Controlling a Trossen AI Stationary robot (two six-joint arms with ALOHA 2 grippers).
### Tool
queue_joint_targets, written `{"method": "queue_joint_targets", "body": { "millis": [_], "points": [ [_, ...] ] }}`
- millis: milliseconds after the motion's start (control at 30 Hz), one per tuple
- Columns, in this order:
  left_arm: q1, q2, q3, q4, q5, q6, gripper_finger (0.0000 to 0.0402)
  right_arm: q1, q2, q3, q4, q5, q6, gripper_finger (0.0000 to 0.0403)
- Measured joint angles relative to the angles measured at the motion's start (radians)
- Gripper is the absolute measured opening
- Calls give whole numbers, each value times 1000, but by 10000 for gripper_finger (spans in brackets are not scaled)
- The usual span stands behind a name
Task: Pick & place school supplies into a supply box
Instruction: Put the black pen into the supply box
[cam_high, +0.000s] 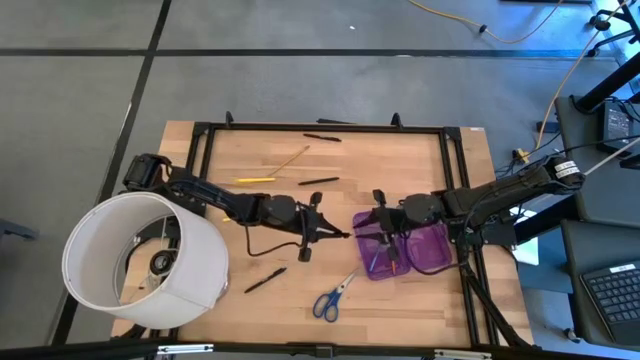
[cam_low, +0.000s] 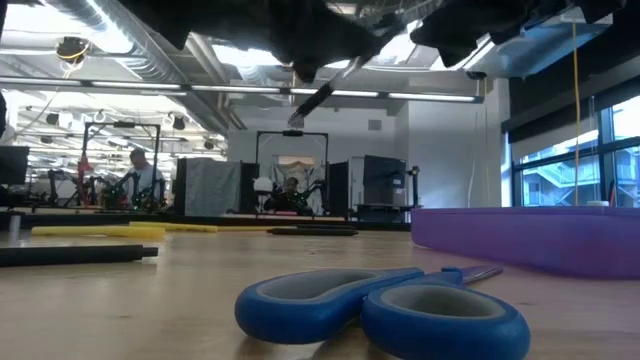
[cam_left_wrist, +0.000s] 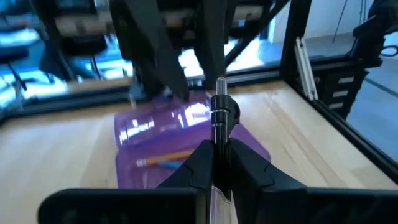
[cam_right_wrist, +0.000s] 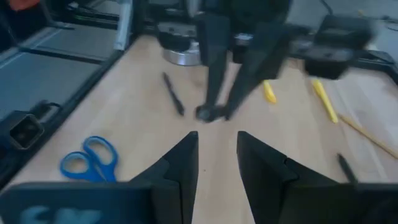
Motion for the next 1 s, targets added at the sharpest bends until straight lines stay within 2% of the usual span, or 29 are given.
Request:
{"method": "queue_joint_targets", "body": {
  "millis": [100,200,467,600,767,1000],
  "points": [
    [-1,0,0,41,13,27,23,0,0,0,4,-1,1,118],
    [-1,0,0,47,44,23,24,0,0,0,4,17,7,138],
    [-8,0,0,105,54,22,24,0,0,0,73,26,-16,260],
    [-8,0,0,169,52,0,24,7,0,0,112,27,-50,298],
    [-8,-1,0,196,52,-2,24,14,0,0,193,26,-51,303],
    [-8,-1,1,245,50,-4,24,14,0,0,262,26,-66,279]
  ]
}}
